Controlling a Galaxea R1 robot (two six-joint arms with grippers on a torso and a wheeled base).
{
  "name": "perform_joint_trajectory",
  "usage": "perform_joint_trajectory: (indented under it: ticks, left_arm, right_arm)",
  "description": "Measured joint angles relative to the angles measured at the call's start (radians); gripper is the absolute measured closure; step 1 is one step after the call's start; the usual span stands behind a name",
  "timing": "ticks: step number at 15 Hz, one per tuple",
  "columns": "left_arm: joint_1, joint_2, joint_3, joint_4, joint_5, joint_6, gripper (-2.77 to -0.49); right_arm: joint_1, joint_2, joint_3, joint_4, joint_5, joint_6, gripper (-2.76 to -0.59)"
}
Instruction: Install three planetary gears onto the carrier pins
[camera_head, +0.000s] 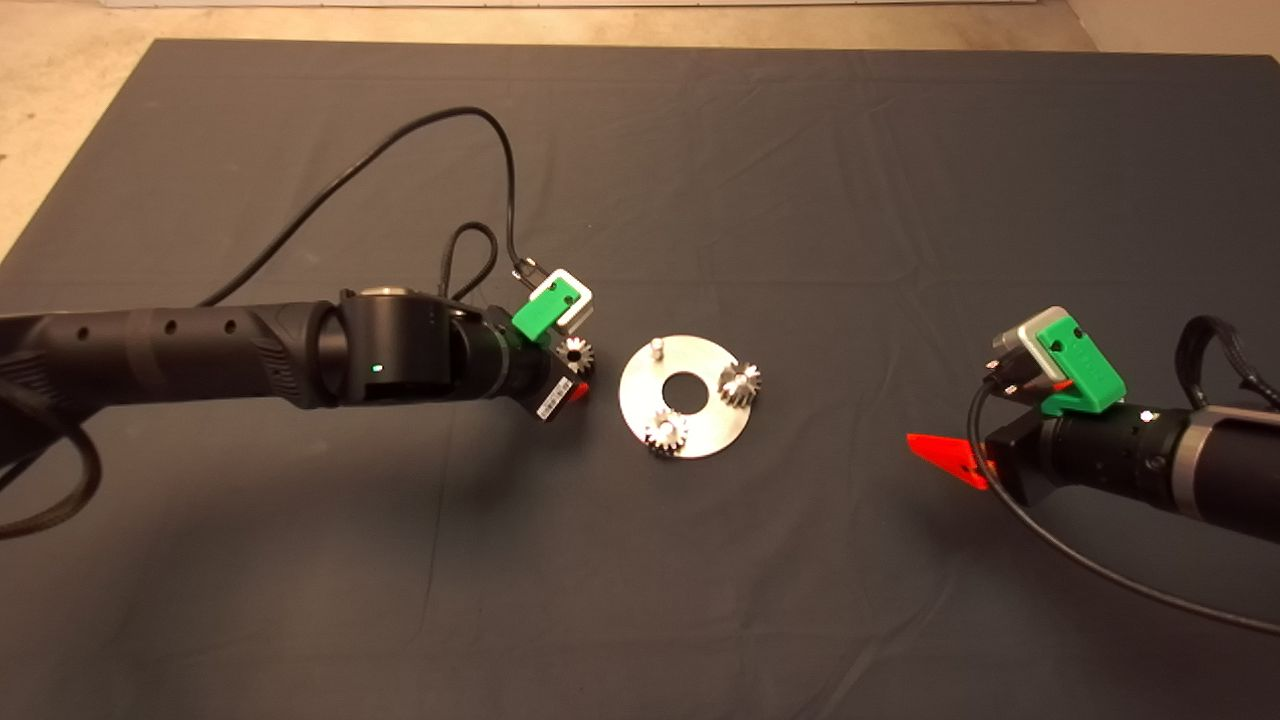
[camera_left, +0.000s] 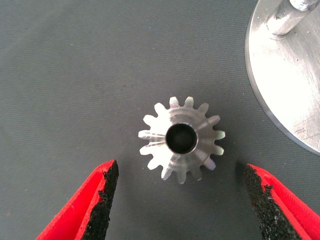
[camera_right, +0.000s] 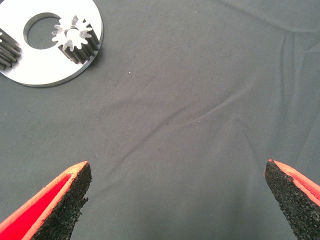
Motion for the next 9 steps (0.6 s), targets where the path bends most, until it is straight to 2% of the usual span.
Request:
perform_joint_trajectory:
  ticks: [6, 9]
  left_arm:
    - [0.000, 0.013, -0.023, -0.006, -0.001, 0.010, -1.75]
    - [0.000, 0.023, -0.036, -0.007, -0.002, 0.016, -1.75]
  right_arm:
    - [0.000, 0.001, 0.000, 0.000, 0.000, 0.000, -2.60]
    - [0.011, 0.001, 0.000, 0.000, -0.002, 0.000, -2.60]
